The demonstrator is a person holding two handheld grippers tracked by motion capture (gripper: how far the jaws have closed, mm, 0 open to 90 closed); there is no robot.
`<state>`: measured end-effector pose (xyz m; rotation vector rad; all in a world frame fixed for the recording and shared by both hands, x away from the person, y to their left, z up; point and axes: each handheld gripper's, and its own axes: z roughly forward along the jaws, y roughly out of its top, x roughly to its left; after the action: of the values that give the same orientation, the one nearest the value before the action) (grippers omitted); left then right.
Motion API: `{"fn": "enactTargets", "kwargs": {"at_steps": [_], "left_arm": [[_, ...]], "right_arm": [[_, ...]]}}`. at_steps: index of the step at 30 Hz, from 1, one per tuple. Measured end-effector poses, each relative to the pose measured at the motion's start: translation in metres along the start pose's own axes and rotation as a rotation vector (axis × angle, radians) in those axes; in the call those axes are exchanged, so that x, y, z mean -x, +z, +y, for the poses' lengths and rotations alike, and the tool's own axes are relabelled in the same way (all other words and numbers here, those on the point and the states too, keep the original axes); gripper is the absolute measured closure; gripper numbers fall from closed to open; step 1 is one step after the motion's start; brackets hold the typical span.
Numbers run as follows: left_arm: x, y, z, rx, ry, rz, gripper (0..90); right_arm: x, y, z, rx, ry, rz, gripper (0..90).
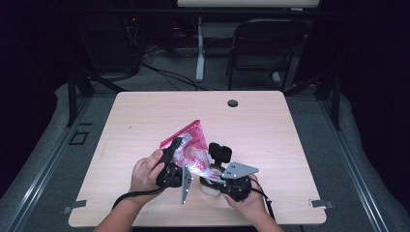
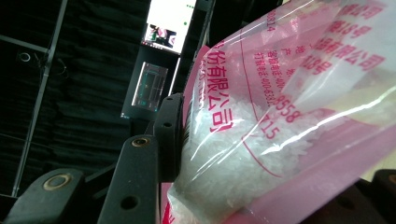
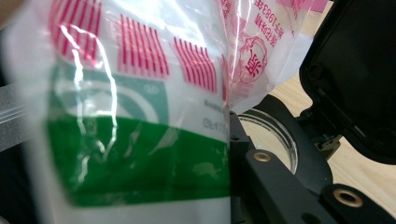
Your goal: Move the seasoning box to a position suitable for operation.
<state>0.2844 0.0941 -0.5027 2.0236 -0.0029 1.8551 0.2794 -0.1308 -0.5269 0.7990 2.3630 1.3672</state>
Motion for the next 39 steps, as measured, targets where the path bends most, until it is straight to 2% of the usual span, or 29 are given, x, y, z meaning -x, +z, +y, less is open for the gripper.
{"fn": "enactTargets", "kwargs": {"at_steps": [30, 39], "left_arm": [[-0.0013, -0.0013, 0.001, 0.008, -0.014, 0.0, 62.7], [0.0007, 0.0023, -0.0041, 0.001, -0.046, -0.034, 63.0]], "right_arm": [[-0.0005, -0.0018, 0.0003, 0.006, 0.0, -0.006, 89.3], [0.0004, -0.0026, 0.0002, 0.007, 0.003, -0.011, 89.2]]}}
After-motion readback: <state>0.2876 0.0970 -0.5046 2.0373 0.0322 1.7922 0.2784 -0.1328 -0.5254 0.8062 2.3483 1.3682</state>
